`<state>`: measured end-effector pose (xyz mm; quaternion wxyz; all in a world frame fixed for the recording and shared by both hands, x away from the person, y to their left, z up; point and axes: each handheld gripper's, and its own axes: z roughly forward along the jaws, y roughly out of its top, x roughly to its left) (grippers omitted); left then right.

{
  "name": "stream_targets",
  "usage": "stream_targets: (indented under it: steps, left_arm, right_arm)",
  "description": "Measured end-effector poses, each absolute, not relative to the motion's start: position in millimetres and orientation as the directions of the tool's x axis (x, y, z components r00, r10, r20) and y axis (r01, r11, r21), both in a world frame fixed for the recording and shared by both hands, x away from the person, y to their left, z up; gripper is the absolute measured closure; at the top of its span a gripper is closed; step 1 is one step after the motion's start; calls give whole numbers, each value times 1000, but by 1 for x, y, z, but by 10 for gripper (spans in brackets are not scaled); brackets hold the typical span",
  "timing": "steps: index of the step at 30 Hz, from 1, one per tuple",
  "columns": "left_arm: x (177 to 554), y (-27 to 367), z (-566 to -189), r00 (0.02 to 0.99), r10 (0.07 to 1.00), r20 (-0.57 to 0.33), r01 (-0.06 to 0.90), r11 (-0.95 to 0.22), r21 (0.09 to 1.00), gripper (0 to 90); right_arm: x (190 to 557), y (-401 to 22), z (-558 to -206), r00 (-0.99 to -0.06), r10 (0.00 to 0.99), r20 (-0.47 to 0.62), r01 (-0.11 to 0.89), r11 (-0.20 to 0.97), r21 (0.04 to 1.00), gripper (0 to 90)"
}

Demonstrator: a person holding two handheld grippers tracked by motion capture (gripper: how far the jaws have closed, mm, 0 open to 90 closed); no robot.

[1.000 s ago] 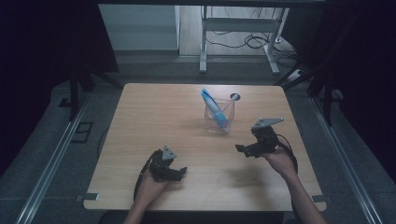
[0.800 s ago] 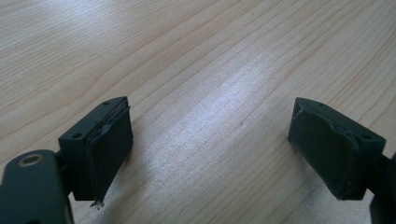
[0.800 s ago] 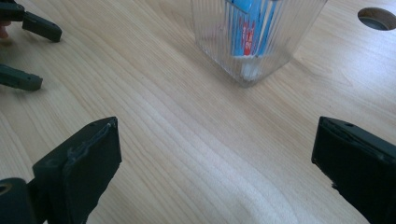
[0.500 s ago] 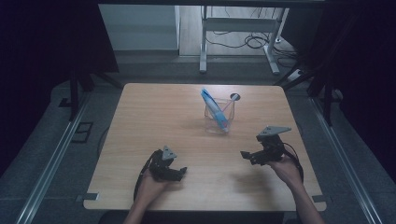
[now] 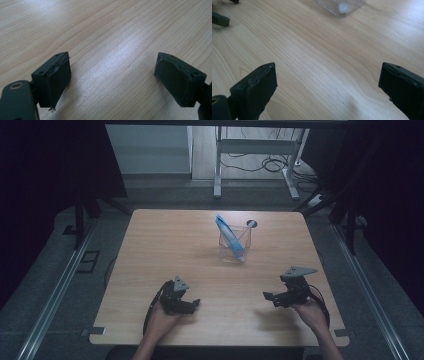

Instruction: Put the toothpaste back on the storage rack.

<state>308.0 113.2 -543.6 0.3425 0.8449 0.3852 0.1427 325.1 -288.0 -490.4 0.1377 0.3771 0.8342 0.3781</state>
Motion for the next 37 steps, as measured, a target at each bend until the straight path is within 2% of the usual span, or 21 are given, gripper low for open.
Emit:
stream_targets:
  steps: [11,25,32,37]
  left_arm:
    - [308,113,-544,662,749,-23,552,-468,690,139]
    - [308,113,-544,662,749,-23,552,-467,691,139]
    - [308,113,-544,661,750,-24,553,-466,691,139]
    - [308,113,-544,662,749,-23,552,-467,691,138]
  right_arm:
    - [309,-299,-512,-660,749,69,541,408,735,15]
    - [302,-297,-538,-673,737,66,546,436,715,11]
    - [300,-293,-543,-679,734,-2,521,484,703,0]
    - [300,-293,-543,-679,734,-1,523,484,702,0]
